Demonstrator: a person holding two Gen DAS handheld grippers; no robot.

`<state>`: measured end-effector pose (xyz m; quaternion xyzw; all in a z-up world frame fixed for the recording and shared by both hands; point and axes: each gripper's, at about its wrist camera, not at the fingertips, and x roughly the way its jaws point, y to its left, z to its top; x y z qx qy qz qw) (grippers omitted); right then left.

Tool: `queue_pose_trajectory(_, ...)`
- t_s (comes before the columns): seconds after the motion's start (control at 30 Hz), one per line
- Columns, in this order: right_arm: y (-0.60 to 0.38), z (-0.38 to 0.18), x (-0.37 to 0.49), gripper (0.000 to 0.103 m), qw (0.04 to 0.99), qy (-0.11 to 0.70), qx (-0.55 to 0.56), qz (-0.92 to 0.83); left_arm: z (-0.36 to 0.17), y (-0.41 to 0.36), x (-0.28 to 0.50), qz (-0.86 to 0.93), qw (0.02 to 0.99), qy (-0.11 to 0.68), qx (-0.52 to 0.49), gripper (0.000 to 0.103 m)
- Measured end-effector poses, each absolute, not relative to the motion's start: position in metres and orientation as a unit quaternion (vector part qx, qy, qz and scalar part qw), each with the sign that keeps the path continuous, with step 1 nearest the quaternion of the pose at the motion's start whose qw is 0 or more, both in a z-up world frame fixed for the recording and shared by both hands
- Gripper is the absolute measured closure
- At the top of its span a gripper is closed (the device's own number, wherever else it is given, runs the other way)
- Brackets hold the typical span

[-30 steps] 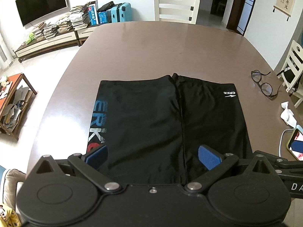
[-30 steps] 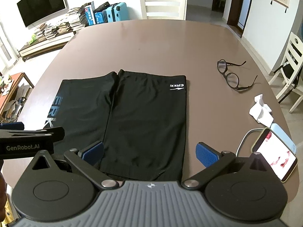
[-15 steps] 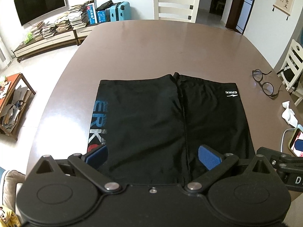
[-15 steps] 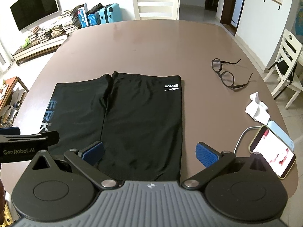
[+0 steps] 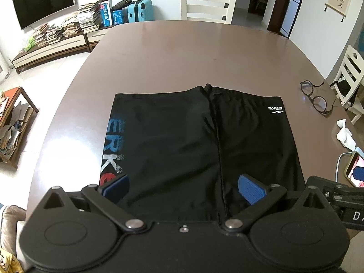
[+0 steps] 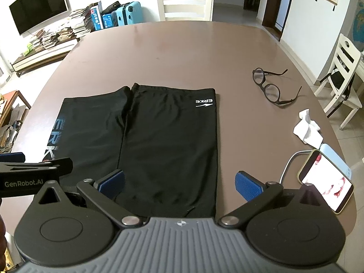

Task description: Fold clothes

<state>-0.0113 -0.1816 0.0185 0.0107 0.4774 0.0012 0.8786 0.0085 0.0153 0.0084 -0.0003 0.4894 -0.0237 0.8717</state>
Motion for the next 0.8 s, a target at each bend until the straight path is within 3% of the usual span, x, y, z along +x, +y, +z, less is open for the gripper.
queue_pose_trajectory(0.8, -0.1801, 0.0165, -0.0126, 0.000, 0.874, 0.485, 0.010, -0.005, 0.0053, 0.0189, 0.0101, -0.034, 0.869, 0.493, 0.000, 0.001)
